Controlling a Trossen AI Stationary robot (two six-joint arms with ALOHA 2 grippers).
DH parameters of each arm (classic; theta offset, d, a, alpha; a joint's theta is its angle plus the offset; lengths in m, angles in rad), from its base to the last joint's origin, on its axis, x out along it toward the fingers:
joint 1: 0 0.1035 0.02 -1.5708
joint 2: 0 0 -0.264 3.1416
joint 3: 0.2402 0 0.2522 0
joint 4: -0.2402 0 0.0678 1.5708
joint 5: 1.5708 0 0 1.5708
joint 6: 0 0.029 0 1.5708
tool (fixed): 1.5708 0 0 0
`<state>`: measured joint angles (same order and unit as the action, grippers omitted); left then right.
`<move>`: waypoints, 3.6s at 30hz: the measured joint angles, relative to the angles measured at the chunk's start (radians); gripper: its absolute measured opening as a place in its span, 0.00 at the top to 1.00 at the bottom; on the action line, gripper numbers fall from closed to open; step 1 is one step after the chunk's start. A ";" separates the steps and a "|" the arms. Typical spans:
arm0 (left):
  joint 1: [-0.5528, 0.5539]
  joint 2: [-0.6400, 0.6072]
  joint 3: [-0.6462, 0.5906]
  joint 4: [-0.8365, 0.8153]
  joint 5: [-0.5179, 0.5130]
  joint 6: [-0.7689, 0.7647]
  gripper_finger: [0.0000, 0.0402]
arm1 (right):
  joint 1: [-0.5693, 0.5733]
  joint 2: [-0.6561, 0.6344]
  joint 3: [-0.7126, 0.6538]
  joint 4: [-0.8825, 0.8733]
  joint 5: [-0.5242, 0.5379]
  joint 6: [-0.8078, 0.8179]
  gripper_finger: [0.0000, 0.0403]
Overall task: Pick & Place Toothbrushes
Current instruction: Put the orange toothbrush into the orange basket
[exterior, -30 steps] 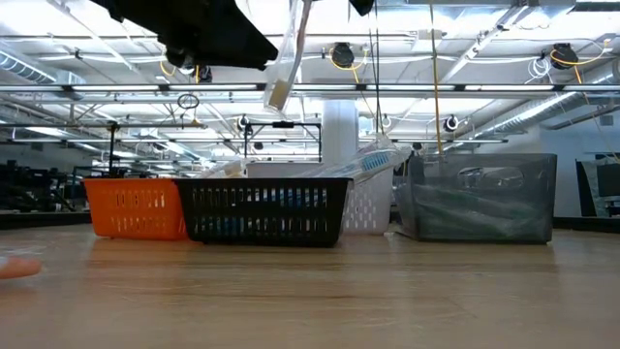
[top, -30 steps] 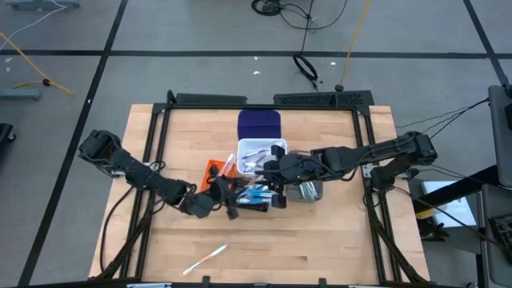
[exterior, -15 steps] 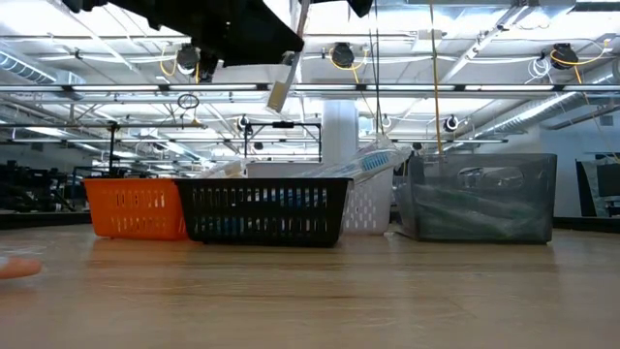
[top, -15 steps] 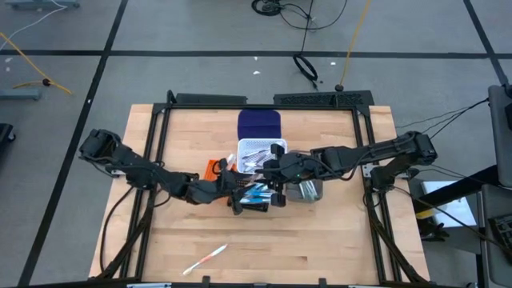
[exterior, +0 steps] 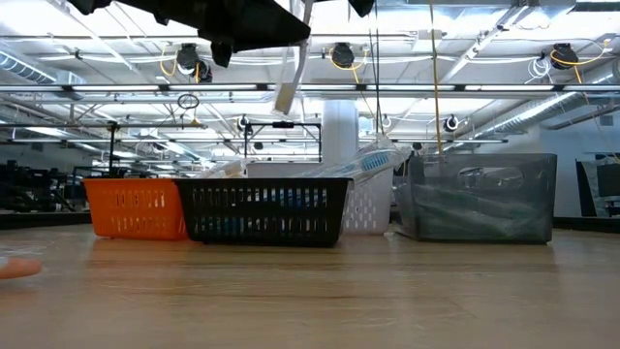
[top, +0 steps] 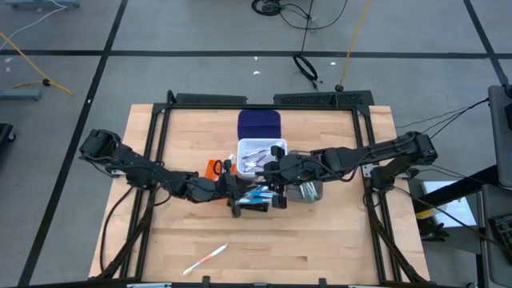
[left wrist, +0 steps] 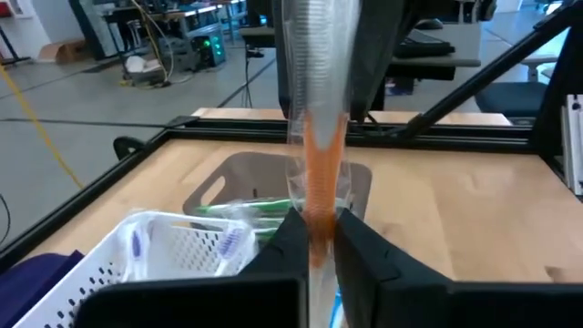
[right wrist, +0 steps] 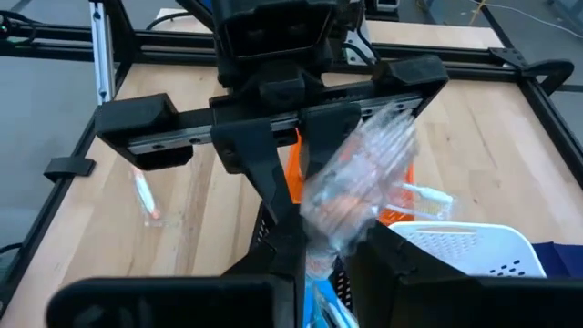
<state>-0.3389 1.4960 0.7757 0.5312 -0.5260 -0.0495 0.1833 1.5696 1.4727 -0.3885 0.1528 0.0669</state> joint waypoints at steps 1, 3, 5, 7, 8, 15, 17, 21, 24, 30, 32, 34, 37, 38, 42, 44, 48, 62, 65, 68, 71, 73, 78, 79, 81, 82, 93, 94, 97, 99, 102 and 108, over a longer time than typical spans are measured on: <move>-0.001 0.000 0.000 0.000 0.000 0.000 0.96 | 0.000 0.000 0.000 0.001 -0.001 0.001 0.90; 0.000 0.000 0.000 0.001 -0.002 -0.001 0.95 | 0.000 0.000 0.000 0.001 0.000 0.000 0.90; 0.000 0.000 0.000 0.000 -0.003 -0.004 0.95 | 0.000 0.000 0.000 0.002 0.000 0.000 0.90; -0.001 0.000 0.000 0.001 -0.002 -0.003 0.97 | 0.000 0.000 0.000 0.001 0.000 0.000 0.90; -0.001 0.000 0.000 0.002 -0.002 -0.001 0.98 | 0.000 0.000 0.000 0.002 0.000 0.000 0.90; -0.003 0.000 0.000 0.010 -0.017 -0.004 0.99 | -0.001 0.000 0.000 0.003 0.003 -0.001 0.78; -0.007 0.000 0.000 0.010 -0.018 -0.004 0.99 | -0.001 0.000 0.000 0.002 0.003 -0.001 0.73; -0.017 0.000 0.000 0.009 -0.025 0.000 0.99 | -0.001 0.000 0.000 -0.001 0.003 -0.001 0.68; -0.023 0.000 0.000 -0.001 -0.058 -0.005 0.99 | -0.001 0.000 0.000 -0.002 0.003 -0.004 0.67; -0.033 -0.005 0.000 -0.047 -0.115 -0.015 1.00 | -0.001 0.000 0.000 -0.046 0.003 -0.009 0.68; -0.041 -0.019 0.000 -0.052 -0.138 -0.014 1.00 | -0.001 0.000 0.000 -0.076 0.003 -0.029 0.68; -0.047 -0.033 0.000 -0.071 -0.167 -0.025 1.00 | -0.005 0.000 0.000 -0.100 0.003 -0.038 0.69; -0.055 -0.074 0.000 -0.135 -0.211 -0.063 1.00 | -0.010 0.000 0.000 -0.119 0.003 -0.037 0.68; -0.055 -0.090 0.000 -0.166 -0.224 -0.093 1.00 | -0.013 0.000 0.000 -0.122 0.003 -0.031 0.68; -0.062 -0.153 0.000 -0.394 -0.259 -0.267 1.00 | -0.013 0.000 0.000 -0.125 0.003 -0.003 0.69; -0.062 -0.179 0.000 -0.503 -0.262 -0.381 1.00 | -0.013 0.000 0.000 -0.125 0.003 -0.001 0.69; -0.065 -0.206 0.000 -0.680 -0.261 -0.560 1.00 | -0.012 0.000 0.000 -0.125 0.003 0.002 0.70; -0.032 -0.218 0.000 -1.014 -0.169 -0.958 1.00 | 0.010 -0.002 -0.056 -0.090 -0.001 0.075 0.70; -0.014 -0.218 0.000 -1.070 -0.128 -1.058 1.00 | 0.022 -0.002 -0.092 -0.077 0.000 0.079 0.70; 0.001 -0.218 0.000 -1.090 -0.084 -1.102 1.00 | 0.034 -0.002 -0.137 -0.030 0.000 0.099 0.71; 0.010 -0.218 0.000 -1.090 -0.058 -1.107 1.00 | 0.048 -0.001 -0.187 0.030 -0.001 0.105 0.71; 0.020 -0.217 0.000 -1.091 -0.041 -1.109 1.00 | 0.059 -0.001 -0.221 0.083 -0.001 0.105 0.71; 0.042 -0.217 0.000 -1.091 -0.027 -1.109 1.00 | 0.091 -0.001 -0.311 0.219 -0.001 0.105 0.71; 0.044 -0.217 0.000 -1.091 -0.028 -1.108 1.00 | 0.095 -0.001 -0.327 0.245 -0.001 0.105 0.71; 0.049 -0.217 0.000 -1.091 -0.028 -1.096 1.00 | 0.106 -0.001 -0.359 0.291 -0.001 0.105 0.71; 0.049 -0.217 0.000 -1.091 -0.029 -1.089 1.00 | 0.110 -0.001 -0.373 0.311 -0.001 0.105 0.71; 0.074 -0.214 0.000 -1.137 -0.031 -1.165 0.91 | 0.127 -0.001 -0.442 0.419 -0.001 0.105 0.71; 0.077 -0.207 0.000 -1.137 -0.026 -1.166 0.89 | 0.127 -0.001 -0.442 0.421 -0.001 0.105 0.71; 0.079 -0.203 -0.001 -1.141 -0.013 -1.166 0.84 | 0.127 -0.001 -0.443 0.422 -0.001 0.105 0.71; 0.079 -0.205 0.000 -1.137 -0.012 -1.165 0.81 | 0.127 -0.001 -0.443 0.423 -0.001 0.105 0.71; 0.079 -0.205 0.000 -1.140 -0.019 -1.142 0.77 | 0.126 -0.001 -0.443 0.423 -0.001 0.105 0.71; 0.079 -0.210 -0.001 -1.119 0.021 -1.070 0.75 | 0.126 -0.001 -0.443 0.422 -0.001 0.105 0.71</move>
<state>-0.2602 1.2863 0.7750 -0.5881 -0.5046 -1.1191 0.3096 1.5688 1.0298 0.0336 0.1520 0.1719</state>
